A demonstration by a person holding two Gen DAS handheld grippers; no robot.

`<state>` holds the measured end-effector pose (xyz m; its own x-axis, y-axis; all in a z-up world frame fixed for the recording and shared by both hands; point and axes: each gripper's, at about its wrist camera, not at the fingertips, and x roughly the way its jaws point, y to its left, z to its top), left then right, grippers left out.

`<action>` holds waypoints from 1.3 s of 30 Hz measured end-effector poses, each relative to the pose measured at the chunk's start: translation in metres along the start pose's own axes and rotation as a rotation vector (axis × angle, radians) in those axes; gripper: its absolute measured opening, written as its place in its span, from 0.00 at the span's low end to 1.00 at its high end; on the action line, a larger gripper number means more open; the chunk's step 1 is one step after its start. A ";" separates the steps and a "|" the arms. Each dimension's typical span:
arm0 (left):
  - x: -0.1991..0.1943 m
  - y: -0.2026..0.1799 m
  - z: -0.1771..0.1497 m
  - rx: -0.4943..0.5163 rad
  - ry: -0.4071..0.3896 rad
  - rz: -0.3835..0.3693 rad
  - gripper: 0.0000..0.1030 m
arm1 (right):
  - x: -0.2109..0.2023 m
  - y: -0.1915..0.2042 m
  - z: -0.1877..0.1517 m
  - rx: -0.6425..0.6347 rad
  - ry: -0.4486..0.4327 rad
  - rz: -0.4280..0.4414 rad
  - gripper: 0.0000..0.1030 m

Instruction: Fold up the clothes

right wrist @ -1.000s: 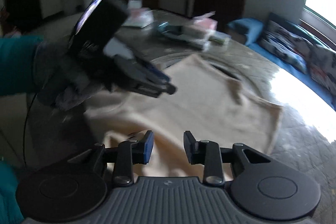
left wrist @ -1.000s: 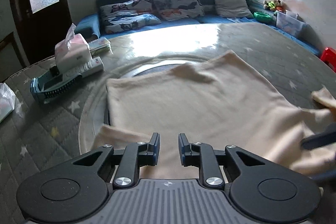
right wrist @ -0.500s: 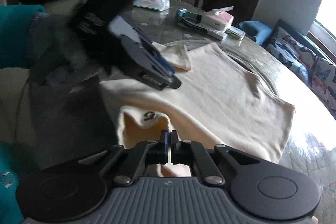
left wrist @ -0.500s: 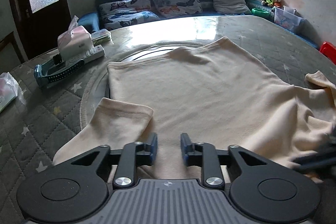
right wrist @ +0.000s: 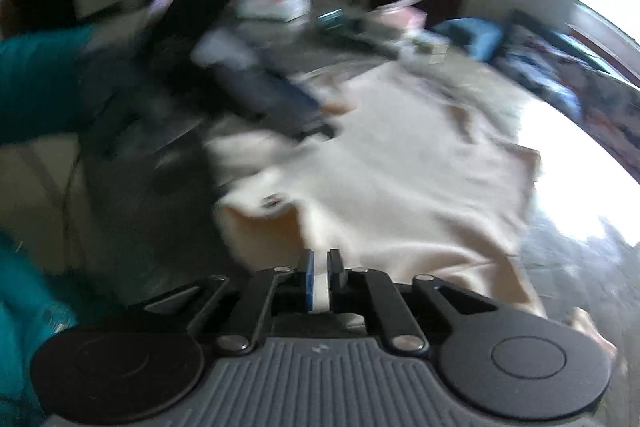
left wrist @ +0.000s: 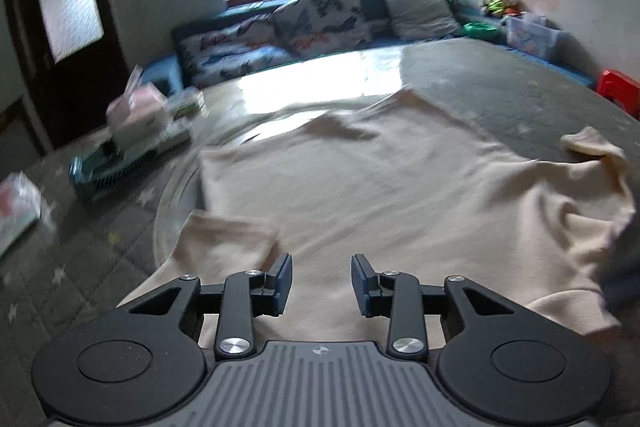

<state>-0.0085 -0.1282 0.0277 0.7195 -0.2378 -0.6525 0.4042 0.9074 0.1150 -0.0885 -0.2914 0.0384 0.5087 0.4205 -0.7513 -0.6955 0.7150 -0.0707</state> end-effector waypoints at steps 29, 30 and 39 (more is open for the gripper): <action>-0.021 -0.087 -0.023 0.260 -0.090 -0.232 0.37 | -0.014 -0.117 -0.090 0.444 0.029 -0.524 0.24; -0.021 -0.086 -0.024 0.262 -0.091 -0.234 0.37 | -0.018 -0.120 -0.094 0.463 0.026 -0.547 0.24; -0.017 -0.083 -0.025 0.253 -0.088 -0.242 0.41 | -0.044 -0.126 -0.124 0.609 -0.005 -0.671 0.33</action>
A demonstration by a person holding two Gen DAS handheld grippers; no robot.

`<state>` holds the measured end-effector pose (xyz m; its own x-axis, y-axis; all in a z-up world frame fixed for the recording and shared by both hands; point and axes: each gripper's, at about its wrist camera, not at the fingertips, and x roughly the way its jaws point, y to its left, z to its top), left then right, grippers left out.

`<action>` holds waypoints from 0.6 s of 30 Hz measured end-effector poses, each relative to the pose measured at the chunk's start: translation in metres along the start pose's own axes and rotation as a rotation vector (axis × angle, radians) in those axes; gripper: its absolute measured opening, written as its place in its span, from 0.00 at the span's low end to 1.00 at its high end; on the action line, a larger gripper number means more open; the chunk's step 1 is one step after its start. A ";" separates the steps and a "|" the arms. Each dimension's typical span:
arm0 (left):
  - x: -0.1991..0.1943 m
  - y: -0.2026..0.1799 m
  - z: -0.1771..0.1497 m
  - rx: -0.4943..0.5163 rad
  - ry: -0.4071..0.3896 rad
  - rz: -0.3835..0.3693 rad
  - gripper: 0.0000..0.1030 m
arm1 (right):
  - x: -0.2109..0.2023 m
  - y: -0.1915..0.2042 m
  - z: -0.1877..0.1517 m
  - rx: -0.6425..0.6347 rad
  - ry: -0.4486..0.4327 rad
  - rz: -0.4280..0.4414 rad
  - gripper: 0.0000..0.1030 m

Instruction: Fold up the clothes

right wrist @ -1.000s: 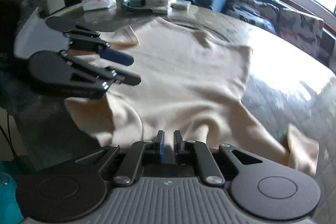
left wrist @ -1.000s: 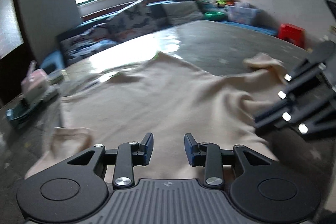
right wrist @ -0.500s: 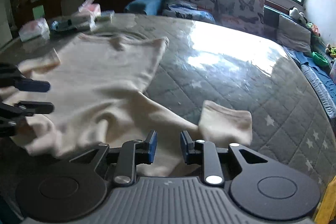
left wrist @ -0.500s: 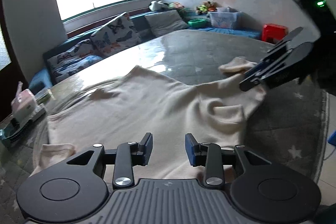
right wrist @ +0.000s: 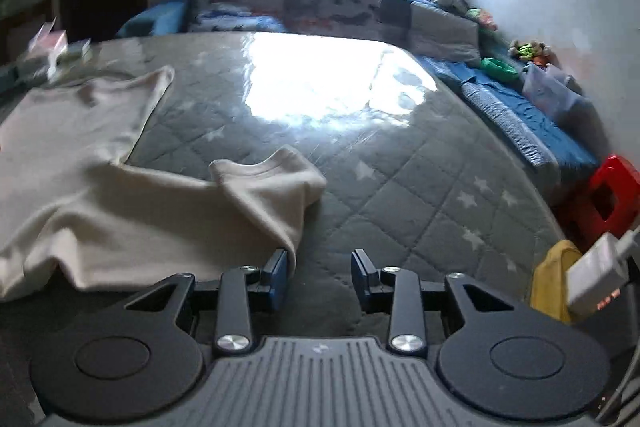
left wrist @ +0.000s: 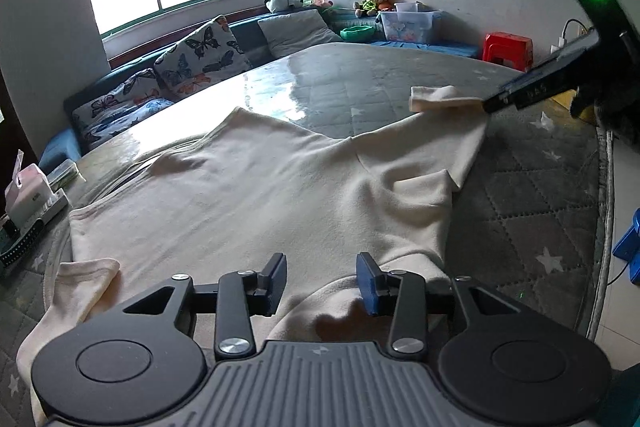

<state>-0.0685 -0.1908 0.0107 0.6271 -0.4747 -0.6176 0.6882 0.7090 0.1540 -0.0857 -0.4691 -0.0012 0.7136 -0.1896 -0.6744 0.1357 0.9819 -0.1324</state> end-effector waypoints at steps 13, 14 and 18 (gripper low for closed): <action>-0.003 -0.002 -0.003 -0.004 0.002 0.000 0.42 | 0.024 0.027 0.019 -0.179 -0.038 -0.129 0.43; -0.003 -0.002 -0.003 -0.006 0.001 -0.002 0.42 | 0.025 0.021 0.020 -0.161 -0.037 -0.147 0.43; -0.003 -0.001 -0.004 -0.015 -0.001 -0.006 0.43 | 0.015 -0.003 0.021 -0.087 -0.056 -0.209 0.50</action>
<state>-0.0722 -0.1878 0.0092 0.6235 -0.4791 -0.6179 0.6863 0.7140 0.1389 -0.0605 -0.4752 0.0045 0.7137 -0.3860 -0.5845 0.2264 0.9168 -0.3290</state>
